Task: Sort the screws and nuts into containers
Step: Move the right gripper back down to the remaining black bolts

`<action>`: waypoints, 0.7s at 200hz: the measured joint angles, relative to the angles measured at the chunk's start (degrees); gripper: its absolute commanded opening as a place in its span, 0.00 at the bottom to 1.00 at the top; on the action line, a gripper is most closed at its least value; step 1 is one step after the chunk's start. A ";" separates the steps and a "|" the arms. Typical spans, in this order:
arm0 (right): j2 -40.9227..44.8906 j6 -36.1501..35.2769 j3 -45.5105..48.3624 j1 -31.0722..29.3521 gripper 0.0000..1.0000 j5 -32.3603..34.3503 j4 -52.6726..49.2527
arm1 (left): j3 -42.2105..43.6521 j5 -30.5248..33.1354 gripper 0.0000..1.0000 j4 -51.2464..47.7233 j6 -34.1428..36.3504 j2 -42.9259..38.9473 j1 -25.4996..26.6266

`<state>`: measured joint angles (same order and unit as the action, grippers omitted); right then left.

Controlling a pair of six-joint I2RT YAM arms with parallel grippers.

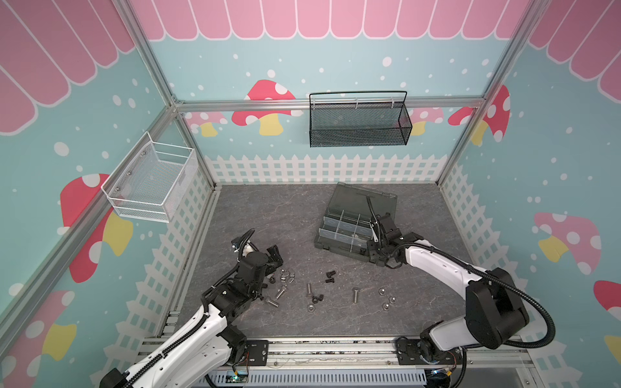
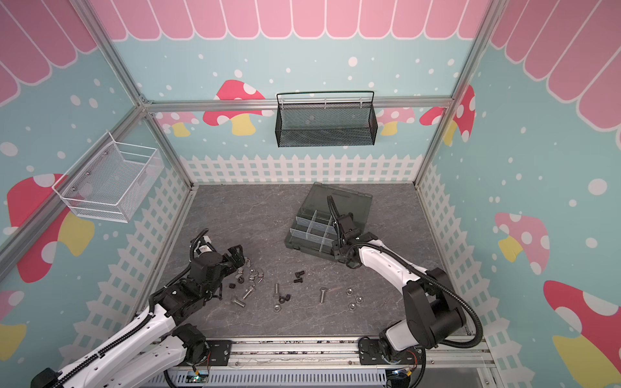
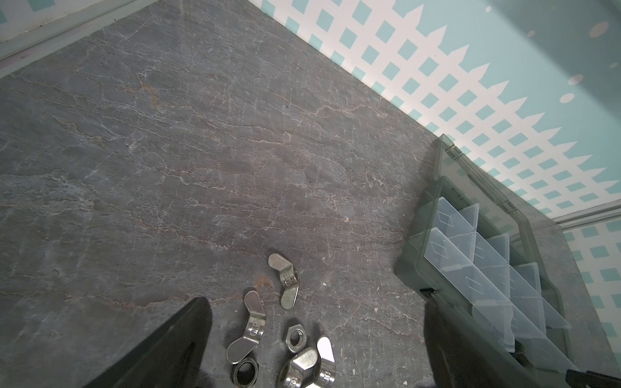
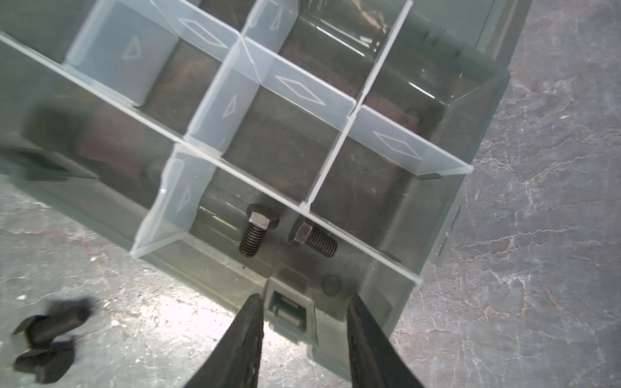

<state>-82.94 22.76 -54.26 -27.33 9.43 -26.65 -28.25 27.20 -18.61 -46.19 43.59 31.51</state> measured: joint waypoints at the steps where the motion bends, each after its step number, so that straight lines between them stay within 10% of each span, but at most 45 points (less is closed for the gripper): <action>1: 0.09 0.02 0.02 -0.02 0.43 -0.04 0.02 | 0.00 0.00 1.00 0.00 -0.04 0.00 0.00; 77: 2.93 3.80 0.31 -12.81 0.46 -3.21 1.84 | 0.13 -0.02 0.99 0.02 -0.90 0.55 0.00; 140: -6.38 6.01 0.26 -19.85 0.67 -6.16 5.40 | 0.50 -0.26 0.99 0.09 -1.62 0.72 -0.04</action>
<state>-89.32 28.77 -54.00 -47.18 3.27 -21.26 -27.75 26.94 -18.52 -47.81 44.31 31.46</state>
